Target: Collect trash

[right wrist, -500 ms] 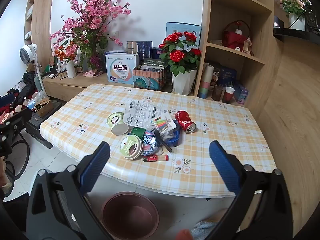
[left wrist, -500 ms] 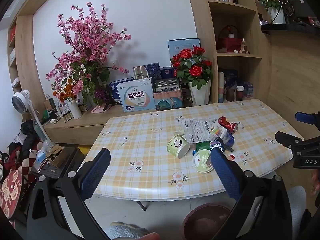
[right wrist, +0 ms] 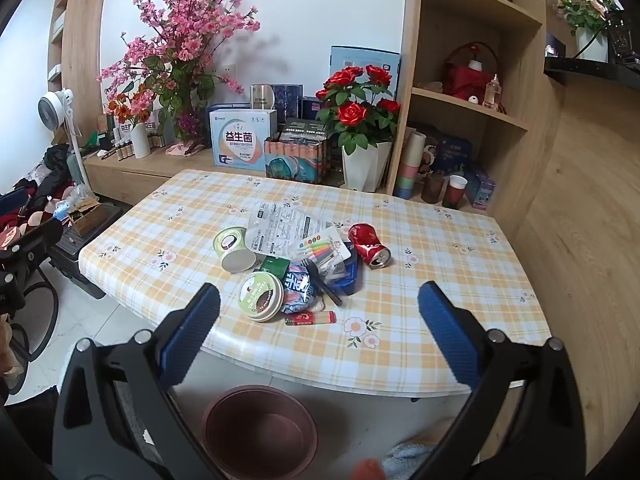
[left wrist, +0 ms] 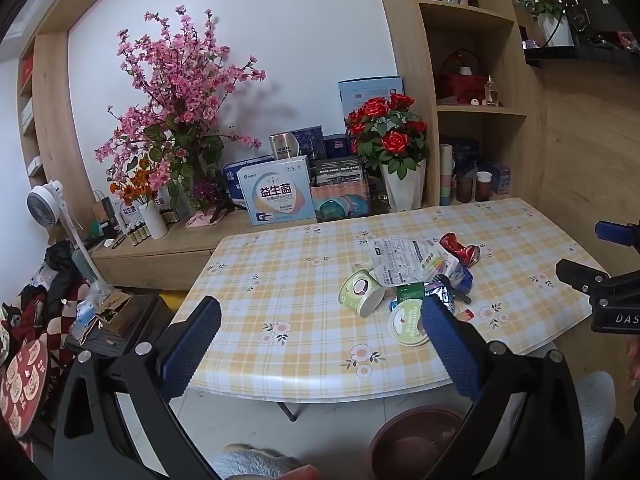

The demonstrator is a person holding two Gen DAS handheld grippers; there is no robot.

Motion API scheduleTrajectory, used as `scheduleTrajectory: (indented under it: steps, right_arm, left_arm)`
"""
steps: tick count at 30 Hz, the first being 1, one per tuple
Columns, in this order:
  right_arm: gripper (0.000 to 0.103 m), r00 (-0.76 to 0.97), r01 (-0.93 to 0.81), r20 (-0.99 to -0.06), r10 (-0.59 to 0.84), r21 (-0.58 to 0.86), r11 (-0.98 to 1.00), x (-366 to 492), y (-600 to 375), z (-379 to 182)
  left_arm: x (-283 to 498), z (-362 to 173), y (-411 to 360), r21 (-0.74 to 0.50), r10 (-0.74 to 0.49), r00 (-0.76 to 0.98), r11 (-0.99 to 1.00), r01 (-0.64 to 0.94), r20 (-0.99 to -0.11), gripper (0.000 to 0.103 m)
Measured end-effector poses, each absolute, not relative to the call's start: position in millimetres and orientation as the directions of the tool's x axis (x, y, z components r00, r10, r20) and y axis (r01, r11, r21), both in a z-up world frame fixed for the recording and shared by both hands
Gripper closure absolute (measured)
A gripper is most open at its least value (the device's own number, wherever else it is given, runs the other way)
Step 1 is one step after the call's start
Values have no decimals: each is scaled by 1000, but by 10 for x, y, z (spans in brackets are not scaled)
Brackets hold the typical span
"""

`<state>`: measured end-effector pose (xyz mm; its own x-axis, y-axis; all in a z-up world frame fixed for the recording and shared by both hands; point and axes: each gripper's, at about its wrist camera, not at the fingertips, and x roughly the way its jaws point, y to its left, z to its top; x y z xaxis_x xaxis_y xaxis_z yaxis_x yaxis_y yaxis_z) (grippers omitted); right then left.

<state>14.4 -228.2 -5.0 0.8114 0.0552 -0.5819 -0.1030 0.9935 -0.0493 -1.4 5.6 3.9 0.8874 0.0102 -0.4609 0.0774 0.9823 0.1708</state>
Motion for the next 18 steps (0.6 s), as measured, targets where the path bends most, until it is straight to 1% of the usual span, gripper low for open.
scheduleTrajectory:
  steps: [16, 18]
  right_arm:
    - [5, 813, -102, -580, 51, -56, 993, 147, -2263, -37]
    - [5, 813, -103, -580, 51, -56, 993, 148, -2260, -36]
  left_arm:
    - [-30, 67, 199, 168, 8, 888, 983, 78, -460, 5]
    - [-16, 23, 50, 178, 13, 888, 981, 78, -459, 5]
